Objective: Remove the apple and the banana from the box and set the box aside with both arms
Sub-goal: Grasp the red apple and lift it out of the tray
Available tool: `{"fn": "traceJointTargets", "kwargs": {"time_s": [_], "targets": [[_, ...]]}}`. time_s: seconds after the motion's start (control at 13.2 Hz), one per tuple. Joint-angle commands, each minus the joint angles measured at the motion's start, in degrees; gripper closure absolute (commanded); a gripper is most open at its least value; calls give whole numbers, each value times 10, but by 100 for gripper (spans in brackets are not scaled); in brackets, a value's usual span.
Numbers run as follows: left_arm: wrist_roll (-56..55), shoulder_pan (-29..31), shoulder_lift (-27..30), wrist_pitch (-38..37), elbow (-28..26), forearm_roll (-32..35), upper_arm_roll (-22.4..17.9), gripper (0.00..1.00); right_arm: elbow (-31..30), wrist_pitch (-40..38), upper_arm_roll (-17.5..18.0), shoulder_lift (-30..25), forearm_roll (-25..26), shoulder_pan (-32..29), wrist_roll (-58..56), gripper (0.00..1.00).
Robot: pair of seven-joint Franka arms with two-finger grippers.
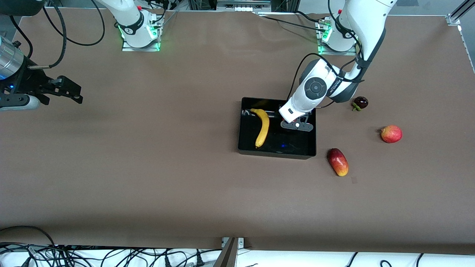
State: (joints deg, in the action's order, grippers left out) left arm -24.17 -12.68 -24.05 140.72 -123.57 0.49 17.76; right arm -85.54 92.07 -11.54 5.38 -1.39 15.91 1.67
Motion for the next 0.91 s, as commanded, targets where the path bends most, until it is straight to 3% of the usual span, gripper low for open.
{"fn": "traceJointTargets", "kwargs": {"time_s": [0.0, 0.08, 0.3, 0.6, 0.83], "targets": [[-12, -3, 3, 4, 2, 14, -3, 65, 1, -5, 5, -4, 1, -4, -3, 0], [-12, -1, 8, 2, 6, 14, -3, 73, 1, -5, 5, -4, 1, -5, -3, 0], [-10, 5, 45, -39, 39, 14, -8, 74, 2, -5, 5, -4, 1, -5, -3, 0], [37, 46, 54, -294, 184, 14, -8, 74, 2, -5, 5, -4, 1, -5, -4, 0], [181, 141, 73, -354, 171, 14, -5, 74, 2, -5, 5, -4, 1, -4, -5, 0]]}}
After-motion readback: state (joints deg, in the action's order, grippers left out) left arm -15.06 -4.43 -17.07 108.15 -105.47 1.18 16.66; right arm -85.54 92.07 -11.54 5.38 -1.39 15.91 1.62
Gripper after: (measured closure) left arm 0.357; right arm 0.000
